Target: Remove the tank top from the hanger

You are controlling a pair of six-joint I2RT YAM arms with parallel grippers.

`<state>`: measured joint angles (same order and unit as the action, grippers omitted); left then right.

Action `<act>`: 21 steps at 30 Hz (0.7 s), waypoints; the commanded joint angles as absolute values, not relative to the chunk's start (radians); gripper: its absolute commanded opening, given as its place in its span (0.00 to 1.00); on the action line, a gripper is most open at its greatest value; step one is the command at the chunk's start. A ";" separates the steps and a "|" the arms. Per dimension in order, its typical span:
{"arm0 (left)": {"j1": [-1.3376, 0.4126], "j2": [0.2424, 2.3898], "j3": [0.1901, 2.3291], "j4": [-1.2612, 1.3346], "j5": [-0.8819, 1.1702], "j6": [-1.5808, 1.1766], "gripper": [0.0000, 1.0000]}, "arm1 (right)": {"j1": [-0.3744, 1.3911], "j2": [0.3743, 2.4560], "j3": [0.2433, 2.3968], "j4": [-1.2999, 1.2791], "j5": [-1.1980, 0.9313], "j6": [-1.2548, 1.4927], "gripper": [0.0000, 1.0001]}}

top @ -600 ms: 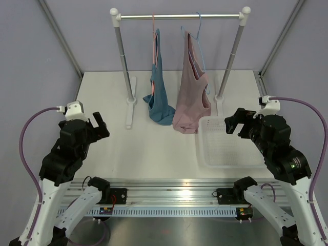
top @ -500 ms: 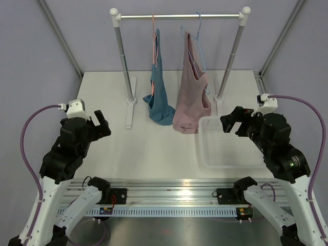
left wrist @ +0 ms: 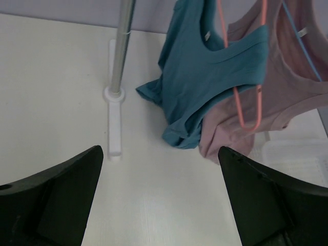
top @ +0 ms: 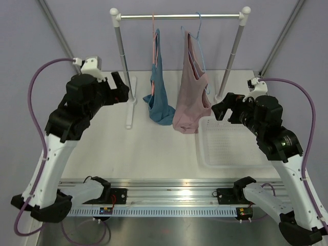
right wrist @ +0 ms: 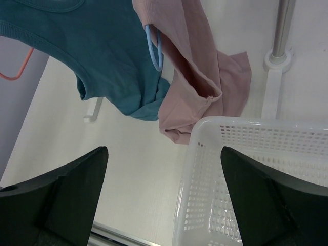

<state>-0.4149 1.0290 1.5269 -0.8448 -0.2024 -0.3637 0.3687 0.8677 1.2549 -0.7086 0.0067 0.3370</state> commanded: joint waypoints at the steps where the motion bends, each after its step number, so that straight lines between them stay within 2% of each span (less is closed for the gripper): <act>1: -0.465 1.198 1.679 -0.805 -0.190 -0.348 0.99 | 0.376 0.838 1.275 -0.707 0.035 0.321 0.99; 7: -0.563 1.518 2.020 -0.795 -0.304 -0.267 0.97 | 0.374 0.784 1.258 -0.741 0.038 0.305 0.99; 11: -0.565 1.659 2.175 -0.781 -0.319 -0.232 0.87 | 0.374 0.744 1.240 -0.745 -0.024 0.311 0.98; 12: -0.565 1.680 2.215 -0.761 -0.313 -0.226 0.79 | 0.374 0.742 1.235 -0.750 -0.034 0.311 0.98; 15: -0.565 1.758 2.270 -0.733 -0.288 -0.204 0.72 | 0.374 0.732 1.220 -0.750 -0.067 0.314 0.97; 16: -0.565 1.779 2.304 -0.732 -0.296 -0.199 0.64 | 0.376 0.732 1.215 -0.750 -0.074 0.314 0.97; 21: -0.563 1.877 2.359 -0.715 -0.313 -0.172 0.47 | 0.374 0.721 1.204 -0.756 -0.110 0.328 0.97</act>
<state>-0.5648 1.8439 2.2967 -0.7765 -0.2878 -0.2100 0.3687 0.7273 1.2091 -0.7544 -0.0666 0.3260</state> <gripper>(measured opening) 0.482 0.969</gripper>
